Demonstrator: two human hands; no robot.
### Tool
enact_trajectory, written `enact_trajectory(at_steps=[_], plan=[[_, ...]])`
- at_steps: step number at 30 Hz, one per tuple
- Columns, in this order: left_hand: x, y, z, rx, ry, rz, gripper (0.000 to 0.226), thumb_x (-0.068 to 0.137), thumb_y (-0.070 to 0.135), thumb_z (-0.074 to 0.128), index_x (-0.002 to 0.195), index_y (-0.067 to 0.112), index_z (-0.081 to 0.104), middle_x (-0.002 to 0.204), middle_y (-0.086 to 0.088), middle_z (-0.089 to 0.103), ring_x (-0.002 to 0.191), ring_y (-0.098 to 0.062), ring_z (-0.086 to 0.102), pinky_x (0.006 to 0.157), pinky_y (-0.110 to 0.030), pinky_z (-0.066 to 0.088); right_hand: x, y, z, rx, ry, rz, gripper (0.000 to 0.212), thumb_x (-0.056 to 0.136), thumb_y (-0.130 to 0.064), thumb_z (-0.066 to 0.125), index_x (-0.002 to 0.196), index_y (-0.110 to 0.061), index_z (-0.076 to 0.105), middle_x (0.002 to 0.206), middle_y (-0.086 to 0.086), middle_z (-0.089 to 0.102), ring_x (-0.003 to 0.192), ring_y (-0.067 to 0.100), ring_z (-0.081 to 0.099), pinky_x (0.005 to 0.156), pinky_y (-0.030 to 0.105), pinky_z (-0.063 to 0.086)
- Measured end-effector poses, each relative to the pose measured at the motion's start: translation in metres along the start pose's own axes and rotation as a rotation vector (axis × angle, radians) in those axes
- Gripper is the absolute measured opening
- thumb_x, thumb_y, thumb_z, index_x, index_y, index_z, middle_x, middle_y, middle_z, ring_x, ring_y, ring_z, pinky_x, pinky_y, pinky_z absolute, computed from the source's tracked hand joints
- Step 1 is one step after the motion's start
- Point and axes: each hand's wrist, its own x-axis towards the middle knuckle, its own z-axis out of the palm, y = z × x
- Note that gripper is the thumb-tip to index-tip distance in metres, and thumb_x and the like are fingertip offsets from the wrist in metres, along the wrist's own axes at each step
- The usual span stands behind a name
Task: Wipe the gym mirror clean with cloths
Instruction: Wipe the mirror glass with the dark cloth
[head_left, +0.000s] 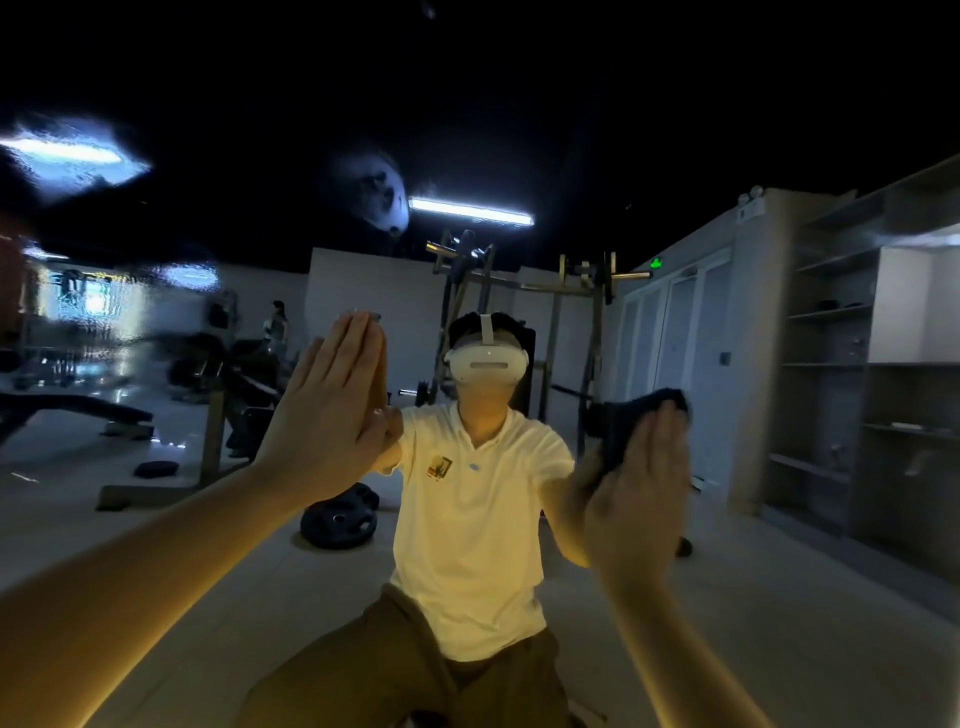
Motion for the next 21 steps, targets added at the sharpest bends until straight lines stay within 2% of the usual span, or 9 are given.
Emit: enact_trajectory(at_steps=[2, 5, 8, 10, 13, 14, 17, 19, 21], plan=[[0.000, -0.002, -0.001, -0.008, -0.018, 0.005, 0.081, 0.095, 0.042, 0.026, 0.164, 0.005, 0.007, 0.173, -0.012, 0.000, 0.160, -0.023, -0.005, 0.128, -0.049, 0.009, -0.030, -0.044, 0.023, 0.051, 0.010, -0.089, 0.069, 0.098, -0.007, 0.057, 0.159, -0.002, 0.025, 0.167, 0.018, 0.024, 0.158, 0.030, 0.015, 0.127, 0.050, 0.020], [0.003, -0.007, -0.010, -0.035, -0.070, 0.018, 0.080, 0.097, 0.046, 0.017, 0.164, 0.005, 0.007, 0.172, -0.009, -0.001, 0.159, -0.022, -0.005, 0.128, -0.047, 0.008, -0.070, -0.114, 0.051, 0.142, -0.046, -0.266, 0.072, 0.096, 0.003, 0.049, 0.162, -0.007, 0.023, 0.171, 0.011, 0.016, 0.159, 0.022, 0.005, 0.130, 0.036, 0.005], [-0.002, -0.010, -0.014, -0.032, -0.046, 0.012, 0.075, 0.100, 0.043, 0.020, 0.164, 0.003, 0.015, 0.172, -0.014, 0.010, 0.159, -0.028, 0.008, 0.127, -0.054, 0.019, -0.080, -0.139, 0.058, 0.174, -0.242, -0.620, 0.061, 0.099, -0.008, 0.037, 0.159, -0.002, 0.029, 0.170, 0.013, 0.015, 0.159, 0.024, 0.003, 0.129, 0.040, 0.006], [-0.014, -0.008, -0.013, -0.056, 0.016, -0.038, 0.071, 0.102, 0.040, 0.023, 0.161, 0.001, 0.022, 0.170, -0.019, 0.018, 0.157, -0.036, 0.019, 0.124, -0.058, 0.026, -0.067, -0.119, 0.052, 0.157, -0.284, -0.717, 0.064, 0.096, -0.006, 0.043, 0.159, -0.005, 0.031, 0.170, 0.012, 0.019, 0.159, 0.022, 0.005, 0.129, 0.040, 0.012], [-0.035, 0.005, -0.006, -0.066, 0.087, -0.049, 0.073, 0.103, 0.043, 0.029, 0.159, -0.004, 0.025, 0.168, -0.024, 0.019, 0.155, -0.041, 0.020, 0.124, -0.059, 0.023, -0.038, -0.056, 0.031, 0.111, -0.242, -0.451, 0.065, 0.100, -0.009, 0.057, 0.159, -0.011, 0.031, 0.165, 0.008, 0.030, 0.154, 0.019, 0.026, 0.120, 0.041, 0.037], [-0.041, 0.010, -0.001, -0.051, 0.085, -0.045, 0.077, 0.103, 0.047, 0.029, 0.160, -0.004, 0.023, 0.169, -0.024, 0.018, 0.156, -0.040, 0.018, 0.125, -0.058, 0.021, -0.029, -0.029, 0.022, 0.042, -0.215, -0.336, 0.067, 0.101, -0.016, 0.060, 0.160, -0.011, 0.028, 0.164, 0.009, 0.030, 0.153, 0.021, 0.029, 0.119, 0.042, 0.039], [-0.048, 0.027, 0.019, -0.036, 0.057, -0.097, 0.082, 0.105, 0.056, 0.020, 0.163, -0.002, 0.012, 0.172, -0.021, 0.007, 0.160, -0.033, 0.005, 0.129, -0.052, 0.013, -0.014, 0.034, 0.000, -0.064, -0.077, -0.029, 0.067, 0.104, -0.031, 0.045, 0.158, 0.002, 0.025, 0.165, 0.023, 0.025, 0.155, 0.034, 0.023, 0.125, 0.050, 0.026], [-0.047, 0.034, 0.029, -0.044, 0.080, -0.132, 0.080, 0.106, 0.053, 0.021, 0.163, -0.002, 0.010, 0.172, -0.021, 0.004, 0.160, -0.033, 0.003, 0.128, -0.054, 0.013, -0.017, 0.035, 0.004, -0.053, 0.016, 0.114, 0.064, 0.104, -0.027, 0.031, 0.158, 0.006, 0.023, 0.167, 0.023, 0.018, 0.157, 0.035, 0.014, 0.126, 0.053, 0.021], [-0.048, 0.034, 0.033, -0.038, 0.103, -0.128, 0.079, 0.106, 0.051, 0.024, 0.163, -0.002, 0.009, 0.171, -0.021, 0.004, 0.160, -0.033, 0.003, 0.129, -0.054, 0.012, -0.029, 0.001, 0.017, -0.016, 0.078, 0.108, 0.063, 0.103, -0.021, 0.044, 0.157, 0.004, 0.026, 0.166, 0.024, 0.022, 0.156, 0.035, 0.016, 0.125, 0.053, 0.023]])
